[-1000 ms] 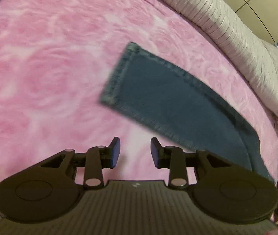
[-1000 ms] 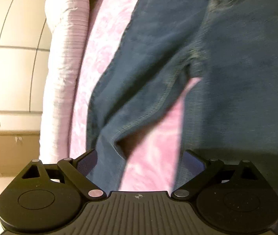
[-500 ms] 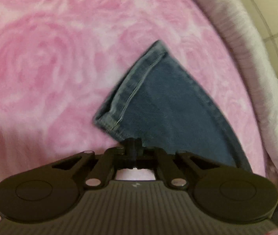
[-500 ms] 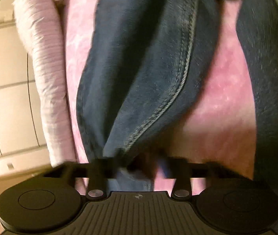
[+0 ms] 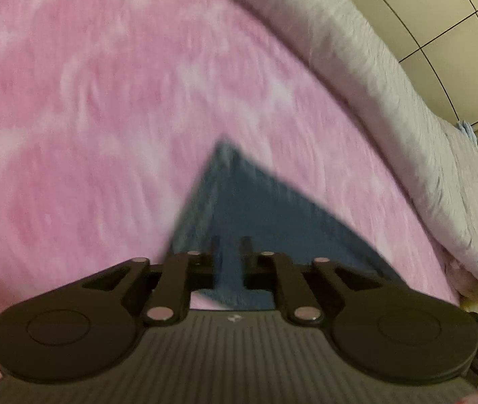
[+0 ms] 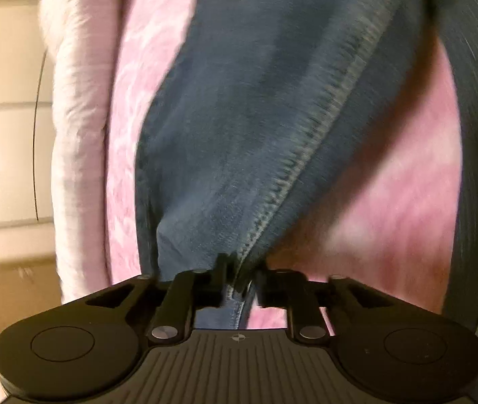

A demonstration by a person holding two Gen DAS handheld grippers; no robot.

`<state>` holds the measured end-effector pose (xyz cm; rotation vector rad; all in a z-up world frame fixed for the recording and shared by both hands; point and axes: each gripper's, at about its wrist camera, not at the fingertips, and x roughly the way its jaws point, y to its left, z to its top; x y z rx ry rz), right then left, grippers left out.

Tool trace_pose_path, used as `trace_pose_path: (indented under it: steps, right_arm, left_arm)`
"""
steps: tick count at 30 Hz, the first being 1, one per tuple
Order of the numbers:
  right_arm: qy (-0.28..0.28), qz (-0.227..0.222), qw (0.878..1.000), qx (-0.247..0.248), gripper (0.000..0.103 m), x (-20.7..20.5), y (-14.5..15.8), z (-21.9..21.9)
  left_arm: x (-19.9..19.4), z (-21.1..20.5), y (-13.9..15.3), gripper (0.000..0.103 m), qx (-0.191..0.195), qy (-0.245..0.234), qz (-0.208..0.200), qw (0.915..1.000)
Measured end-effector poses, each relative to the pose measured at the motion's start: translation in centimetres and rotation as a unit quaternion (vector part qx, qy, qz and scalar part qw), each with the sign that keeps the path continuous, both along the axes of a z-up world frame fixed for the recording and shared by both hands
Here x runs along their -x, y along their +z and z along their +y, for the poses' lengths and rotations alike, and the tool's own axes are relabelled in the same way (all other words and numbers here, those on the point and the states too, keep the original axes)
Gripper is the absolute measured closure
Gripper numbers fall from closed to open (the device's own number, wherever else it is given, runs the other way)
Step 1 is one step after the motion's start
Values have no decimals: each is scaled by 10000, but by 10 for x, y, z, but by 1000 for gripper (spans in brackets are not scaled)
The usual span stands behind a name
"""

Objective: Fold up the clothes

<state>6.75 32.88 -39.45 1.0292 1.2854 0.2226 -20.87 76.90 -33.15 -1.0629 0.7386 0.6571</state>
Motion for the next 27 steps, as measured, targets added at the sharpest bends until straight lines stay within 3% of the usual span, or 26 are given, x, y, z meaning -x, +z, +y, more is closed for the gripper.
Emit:
trace_pose_path:
  steps: [2, 3, 9, 14, 17, 18, 19, 20, 21, 22, 24, 27]
  right_arm:
    - [121, -42, 9998, 136, 41, -4, 4, 1]
    - [154, -35, 9997, 192, 35, -3, 6, 1]
    - [46, 79, 9999, 56, 33, 11, 1, 5]
    - [-80, 53, 9999, -100, 33, 13, 1, -7]
    - [-144, 29, 9998, -162, 34, 11, -1, -9]
    - [-166, 21, 9997, -182, 34, 10, -2, -10]
    - [-187, 13, 9996, -203, 35, 9, -2, -11]
    - [-176, -2, 9996, -206, 64, 9, -2, -11]
    - [-115, -22, 9997, -234, 83, 8, 0, -11]
    - [-99, -22, 9994, -337, 92, 8, 1, -10]
    - [-161, -8, 9988, -458, 92, 9, 5, -9]
    - [-91, 1, 9992, -400, 92, 6, 8, -9]
  left_arm:
    - [-1, -12, -20, 85, 296, 231, 136, 9992]
    - [2, -17, -30, 85, 444, 446, 143, 9979]
    - [16, -34, -59, 83, 563, 1336, -387, 9887]
    - [13, -30, -65, 81, 643, 1676, -820, 9803]
    - [10, -26, -61, 103, 623, 1555, -959, 9812]
    - [10, -24, -56, 103, 553, 1480, -1015, 9822]
    - [11, -21, -51, 103, 483, 1405, -1071, 9831]
    - [11, -17, -43, 103, 372, 1316, -1128, 9842]
    - [10, -11, -30, 103, 150, 1192, -1189, 9856]
    - [10, -3, -17, 103, -59, 1086, -1256, 9861]
    - [13, 16, 6, 103, -337, 971, -1383, 9850]
    - [11, 30, 9, 103, 24, 850, -1067, 9906]
